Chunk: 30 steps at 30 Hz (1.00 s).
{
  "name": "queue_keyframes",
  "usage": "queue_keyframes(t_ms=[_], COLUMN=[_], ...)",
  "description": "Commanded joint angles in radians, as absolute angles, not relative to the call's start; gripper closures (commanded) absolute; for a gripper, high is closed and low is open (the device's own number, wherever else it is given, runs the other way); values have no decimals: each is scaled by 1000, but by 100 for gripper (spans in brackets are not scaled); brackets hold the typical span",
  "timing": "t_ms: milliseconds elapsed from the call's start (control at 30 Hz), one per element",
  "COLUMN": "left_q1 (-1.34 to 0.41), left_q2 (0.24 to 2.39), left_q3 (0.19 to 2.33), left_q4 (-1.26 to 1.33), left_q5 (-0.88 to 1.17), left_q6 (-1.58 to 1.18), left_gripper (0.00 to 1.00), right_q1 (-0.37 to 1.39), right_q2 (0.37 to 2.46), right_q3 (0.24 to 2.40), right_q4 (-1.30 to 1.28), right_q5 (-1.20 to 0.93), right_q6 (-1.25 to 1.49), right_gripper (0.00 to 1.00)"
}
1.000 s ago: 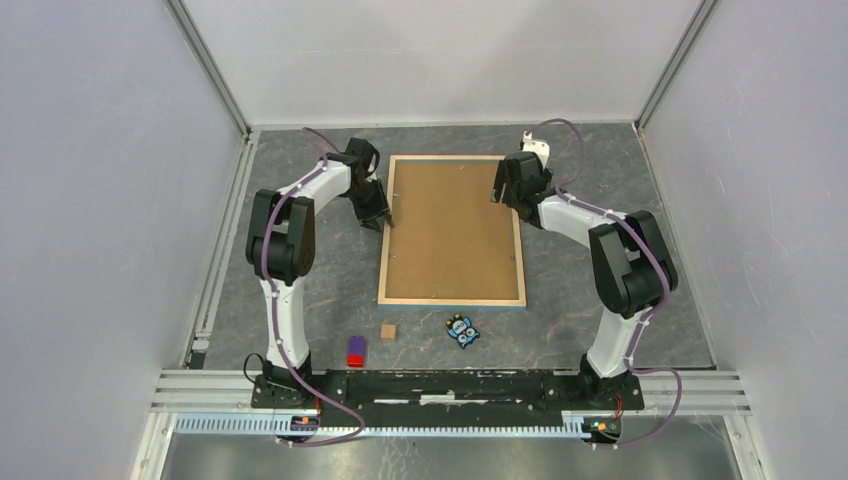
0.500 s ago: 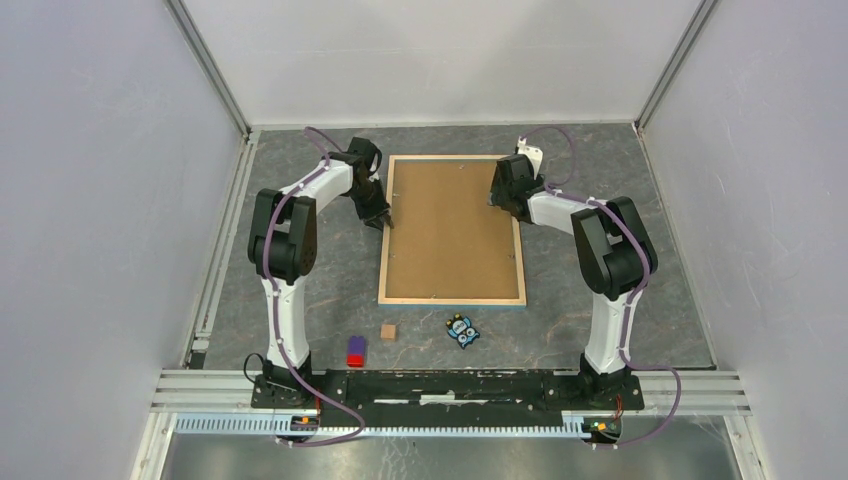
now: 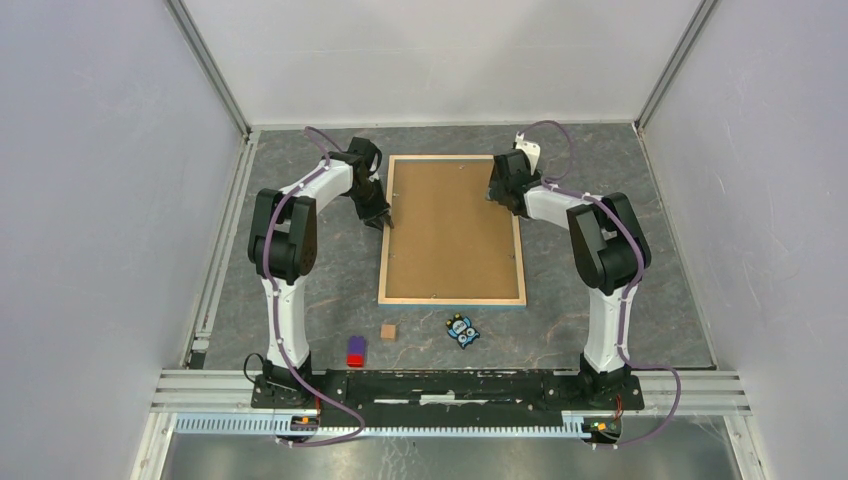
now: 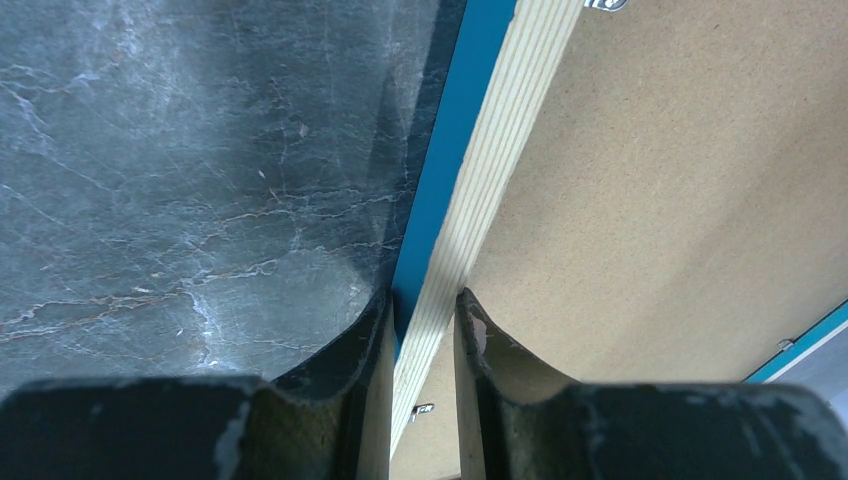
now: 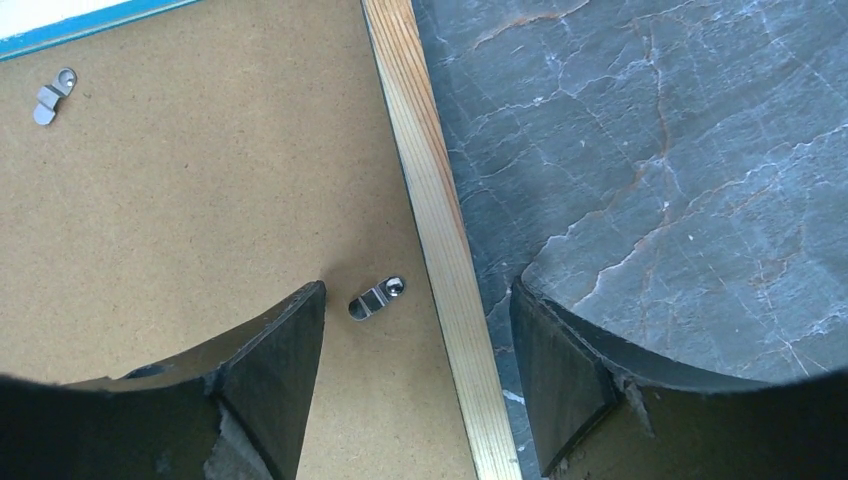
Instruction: Put the photo into the frame
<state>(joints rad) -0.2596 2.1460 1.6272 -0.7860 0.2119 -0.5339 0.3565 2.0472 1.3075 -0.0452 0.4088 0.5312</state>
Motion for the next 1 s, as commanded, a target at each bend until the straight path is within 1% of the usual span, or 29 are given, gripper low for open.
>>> queue_keyframes(t_ms=[0, 100, 433, 633, 700, 833, 967], left_q1=[-255, -255, -253, -253, -253, -252, -249], left_q2=[2157, 2157, 2163, 2162, 2162, 2158, 2157], left_q3=[1660, 1661, 1674, 1674, 1674, 1675, 1676], left_q4=[-803, -805, -819, -819, -819, -819, -820], left_q5=[202, 201, 199, 201, 201, 201, 201], left_q6=[-584, -587, -592, -592, -592, -592, -592], left_gripper=[95, 96, 98, 98, 98, 98, 98], right_q1=[350, 345, 338, 336, 333, 319, 309], right_q2=[2082, 2070, 2060, 2036, 2031, 2031, 2031], right_q3=[1334, 1303, 1277, 1234, 1218, 1205, 1203], right_q4=[-117, -95, -71, -40, -24, -15, -7], right_q5=[445, 436, 378, 332, 315, 282, 253], right_q6=[540, 551, 542, 510, 489, 450, 392], right_gripper=[28, 31, 52, 61, 65, 78, 87])
